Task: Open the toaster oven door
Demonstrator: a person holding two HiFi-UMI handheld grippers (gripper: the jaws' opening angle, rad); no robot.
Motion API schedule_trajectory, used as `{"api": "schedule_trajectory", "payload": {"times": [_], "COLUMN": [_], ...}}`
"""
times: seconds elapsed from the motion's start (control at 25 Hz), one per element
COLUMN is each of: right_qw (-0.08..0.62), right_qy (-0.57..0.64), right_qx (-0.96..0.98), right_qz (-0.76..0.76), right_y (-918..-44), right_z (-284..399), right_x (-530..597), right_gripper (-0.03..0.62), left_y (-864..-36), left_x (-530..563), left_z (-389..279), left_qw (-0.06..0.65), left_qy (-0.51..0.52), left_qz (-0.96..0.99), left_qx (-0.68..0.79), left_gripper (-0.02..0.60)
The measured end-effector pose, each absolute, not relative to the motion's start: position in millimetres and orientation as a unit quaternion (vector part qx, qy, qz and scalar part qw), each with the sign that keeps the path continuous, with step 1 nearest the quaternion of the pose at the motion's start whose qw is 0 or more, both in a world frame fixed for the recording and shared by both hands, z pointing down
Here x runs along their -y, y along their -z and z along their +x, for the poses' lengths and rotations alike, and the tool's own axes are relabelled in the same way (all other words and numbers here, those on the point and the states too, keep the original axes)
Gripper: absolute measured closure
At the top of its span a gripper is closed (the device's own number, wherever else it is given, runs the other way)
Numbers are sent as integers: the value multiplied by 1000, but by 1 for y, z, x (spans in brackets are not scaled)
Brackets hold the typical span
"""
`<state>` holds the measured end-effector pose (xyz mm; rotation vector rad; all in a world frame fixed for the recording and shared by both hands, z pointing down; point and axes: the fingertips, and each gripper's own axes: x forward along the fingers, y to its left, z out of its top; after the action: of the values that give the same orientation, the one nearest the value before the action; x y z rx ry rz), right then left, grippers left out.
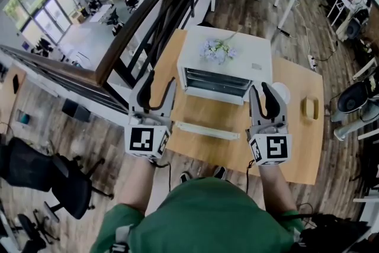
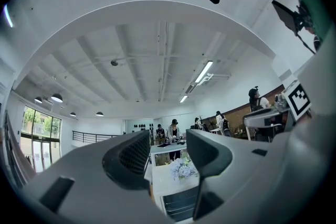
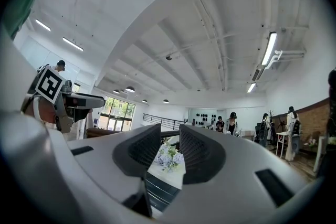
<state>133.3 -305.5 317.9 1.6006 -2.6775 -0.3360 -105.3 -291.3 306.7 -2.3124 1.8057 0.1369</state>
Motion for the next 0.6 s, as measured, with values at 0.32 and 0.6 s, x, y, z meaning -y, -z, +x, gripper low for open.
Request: {"api": "schedule_trajectory", "payload": {"times": [0.32,0.6], "right_qw": [1,-1], "right_qy": [103,100], "right_qx": [853,856], "right_qz": [511,508], "right_y": [-322,-321], "right_z": [131,129], "right_x": [303,304], "right_gripper": [480,480], "left_y": [-314,-311], "left_x": [290,291], "left_z": [-107,-110], "left_qw": [93,91], "left_qy": [-46,-47], "left_qz": [-785,-783], "left_qx": [-611,-614], "left_gripper": [353,353]}}
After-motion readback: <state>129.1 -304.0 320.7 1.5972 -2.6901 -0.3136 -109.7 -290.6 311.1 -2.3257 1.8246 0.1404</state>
